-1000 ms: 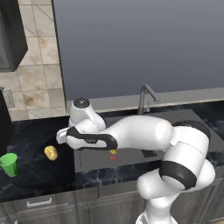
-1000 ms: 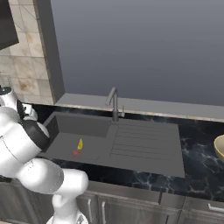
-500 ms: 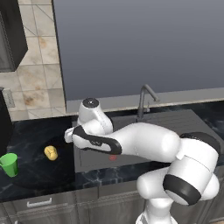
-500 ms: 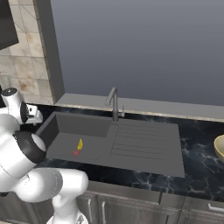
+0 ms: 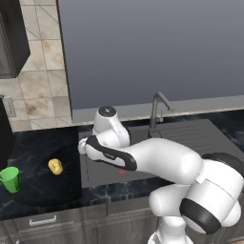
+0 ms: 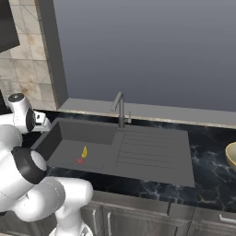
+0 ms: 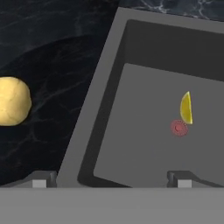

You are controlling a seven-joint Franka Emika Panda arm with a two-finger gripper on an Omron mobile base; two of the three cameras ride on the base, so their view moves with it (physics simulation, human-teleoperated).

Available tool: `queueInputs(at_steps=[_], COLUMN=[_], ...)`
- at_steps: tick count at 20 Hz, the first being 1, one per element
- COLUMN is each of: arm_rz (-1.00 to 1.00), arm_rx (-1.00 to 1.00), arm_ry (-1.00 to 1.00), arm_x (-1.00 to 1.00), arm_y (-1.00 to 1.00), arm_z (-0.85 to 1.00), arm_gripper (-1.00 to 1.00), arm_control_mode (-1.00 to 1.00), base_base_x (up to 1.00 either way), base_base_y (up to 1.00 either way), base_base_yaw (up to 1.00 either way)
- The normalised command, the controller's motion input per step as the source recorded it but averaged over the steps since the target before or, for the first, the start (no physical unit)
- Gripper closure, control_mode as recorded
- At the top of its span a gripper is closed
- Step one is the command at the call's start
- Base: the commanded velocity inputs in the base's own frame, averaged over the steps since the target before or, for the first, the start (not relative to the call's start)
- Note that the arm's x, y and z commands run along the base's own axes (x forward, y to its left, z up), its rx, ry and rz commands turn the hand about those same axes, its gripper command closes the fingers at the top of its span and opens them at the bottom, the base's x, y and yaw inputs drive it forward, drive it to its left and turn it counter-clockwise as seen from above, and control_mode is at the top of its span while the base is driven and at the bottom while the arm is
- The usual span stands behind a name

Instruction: Remove the lemon wedge and potato from the sink. Then move the bowl and cup from the counter to the sink for washing.

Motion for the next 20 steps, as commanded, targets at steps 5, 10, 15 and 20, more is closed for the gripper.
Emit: queueInputs(at_steps=[5, 10, 15, 20], arm_rz=[-0.04, -0.04, -0.03, -0.05], arm_rx=[0.0, -0.01, -0.02, -0.02], arm_ry=[0.01, 0.0, 0.0, 0.01], arm_x=[0.0, 0.02, 0.03, 0.04], arm_y=[-0.26, -0.25, -0.25, -0.25], arm_z=[0.0, 0.0, 0.0, 0.0], arm_gripper=[-1.0, -1.0, -1.0, -1.0], arm_control_mode=[-1.0, -1.0, -1.0, -1.0], base_base_x=[0.0, 0.0, 0.0, 0.0], base_base_y=[0.0, 0.0, 0.0, 0.0], base_base_yaw=[0.0, 0.0, 0.0, 0.0])
